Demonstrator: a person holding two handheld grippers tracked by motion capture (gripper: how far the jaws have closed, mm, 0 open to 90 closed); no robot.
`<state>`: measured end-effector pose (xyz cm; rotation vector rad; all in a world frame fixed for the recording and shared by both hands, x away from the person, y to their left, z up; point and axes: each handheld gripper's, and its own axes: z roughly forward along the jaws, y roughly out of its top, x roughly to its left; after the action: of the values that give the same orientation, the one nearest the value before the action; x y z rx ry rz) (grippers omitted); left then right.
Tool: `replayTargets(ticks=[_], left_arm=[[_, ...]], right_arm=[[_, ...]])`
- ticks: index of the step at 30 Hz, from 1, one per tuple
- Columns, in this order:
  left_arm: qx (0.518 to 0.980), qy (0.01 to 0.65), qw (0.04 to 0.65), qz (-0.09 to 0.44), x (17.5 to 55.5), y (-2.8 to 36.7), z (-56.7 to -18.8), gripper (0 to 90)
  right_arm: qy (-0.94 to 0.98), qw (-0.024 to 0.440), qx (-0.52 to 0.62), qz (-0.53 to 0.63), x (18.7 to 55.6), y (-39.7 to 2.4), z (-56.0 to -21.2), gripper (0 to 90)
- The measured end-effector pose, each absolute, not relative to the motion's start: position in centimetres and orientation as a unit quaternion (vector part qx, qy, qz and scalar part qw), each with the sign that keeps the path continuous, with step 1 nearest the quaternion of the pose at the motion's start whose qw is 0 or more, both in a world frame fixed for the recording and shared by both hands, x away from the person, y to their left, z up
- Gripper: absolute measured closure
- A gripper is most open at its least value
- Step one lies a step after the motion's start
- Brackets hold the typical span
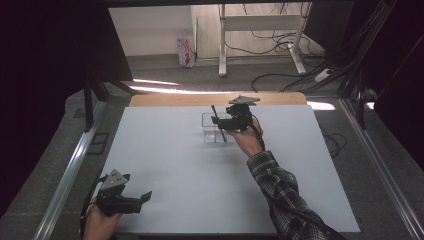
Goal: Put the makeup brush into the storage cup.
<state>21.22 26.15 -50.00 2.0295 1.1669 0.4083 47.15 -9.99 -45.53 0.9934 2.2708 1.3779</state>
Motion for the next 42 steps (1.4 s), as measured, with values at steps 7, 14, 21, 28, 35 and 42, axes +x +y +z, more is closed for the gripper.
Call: replayTargets(ticks=[7, 14, 21, 28, 35, 42], left_arm=[[0.792, 0.456, 0.373, 0.159, 21.2, 26.1, -50.0, 0.7], [0.791, 0.457, 0.374, 0.159, 21.2, 26.2, -50.0, 0.8], [0.792, 0.456, 0.374, 0.158, 21.2, 26.2, -50.0, 0.7], [0.792, 0.456, 0.374, 0.157, 21.3, 26.2, -50.0, 0.7], [0.792, 0.456, 0.374, 0.156, 21.3, 26.2, -50.0, 0.7], [0.792, 0.457, 0.374, 0.156, 21.3, 26.2, -50.0, 0.6]], right_arm=[[0.798, 0.142, 0.336, 0.480, 47.0, -9.7, -45.1, 21.6], [0.807, 0.139, 0.328, 0.470, 46.7, -9.5, -44.9, 16.3], [0.817, 0.136, 0.320, 0.459, 46.2, -9.3, -44.7, 12.3], [0.824, 0.134, 0.314, 0.452, 45.7, -9.4, -44.2, 8.8], [0.831, 0.132, 0.306, 0.446, 45.0, -9.8, -43.9, 7.1], [0.836, 0.128, 0.300, 0.441, 44.4, -10.0, -43.9, 6.1]])
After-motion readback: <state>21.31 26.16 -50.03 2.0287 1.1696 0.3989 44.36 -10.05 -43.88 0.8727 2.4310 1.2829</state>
